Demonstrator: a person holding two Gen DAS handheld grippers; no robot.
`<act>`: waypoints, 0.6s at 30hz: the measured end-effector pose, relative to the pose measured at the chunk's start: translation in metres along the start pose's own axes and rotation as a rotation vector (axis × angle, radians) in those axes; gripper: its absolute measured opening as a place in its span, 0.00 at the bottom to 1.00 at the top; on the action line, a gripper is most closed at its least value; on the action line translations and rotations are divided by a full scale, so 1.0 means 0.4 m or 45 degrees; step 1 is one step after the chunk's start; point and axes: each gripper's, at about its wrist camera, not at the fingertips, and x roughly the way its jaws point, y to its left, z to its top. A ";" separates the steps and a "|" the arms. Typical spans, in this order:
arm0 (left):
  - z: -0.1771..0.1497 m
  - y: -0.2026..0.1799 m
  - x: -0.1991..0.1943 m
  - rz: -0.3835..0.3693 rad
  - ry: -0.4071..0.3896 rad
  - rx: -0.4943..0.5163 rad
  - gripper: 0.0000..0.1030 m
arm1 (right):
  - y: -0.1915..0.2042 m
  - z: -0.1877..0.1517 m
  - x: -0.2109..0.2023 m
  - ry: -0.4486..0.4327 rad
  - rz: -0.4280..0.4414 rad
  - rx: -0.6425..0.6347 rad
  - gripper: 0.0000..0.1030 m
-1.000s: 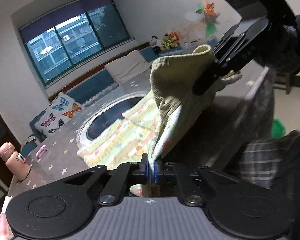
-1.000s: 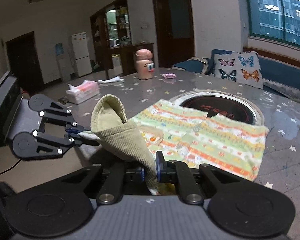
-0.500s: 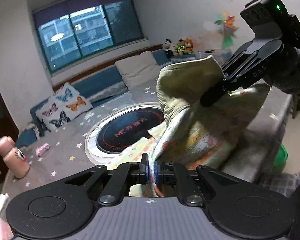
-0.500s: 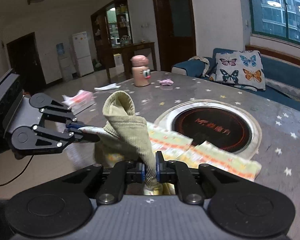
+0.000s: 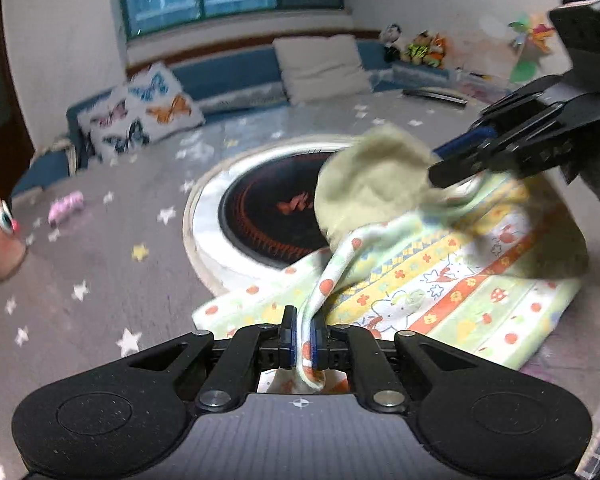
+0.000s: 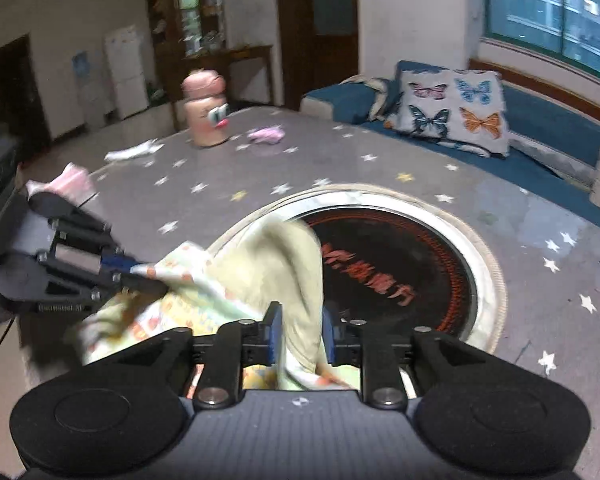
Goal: Fold clothes
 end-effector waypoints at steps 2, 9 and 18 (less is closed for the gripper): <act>-0.006 0.008 0.009 0.000 0.010 -0.023 0.13 | -0.012 -0.010 -0.006 -0.035 -0.053 0.006 0.37; -0.013 0.020 -0.005 0.012 -0.019 -0.074 0.25 | -0.021 -0.096 -0.059 -0.071 -0.142 0.074 0.37; -0.005 0.053 -0.004 0.062 -0.019 -0.180 0.29 | -0.113 -0.222 -0.061 -0.052 -0.248 0.399 0.35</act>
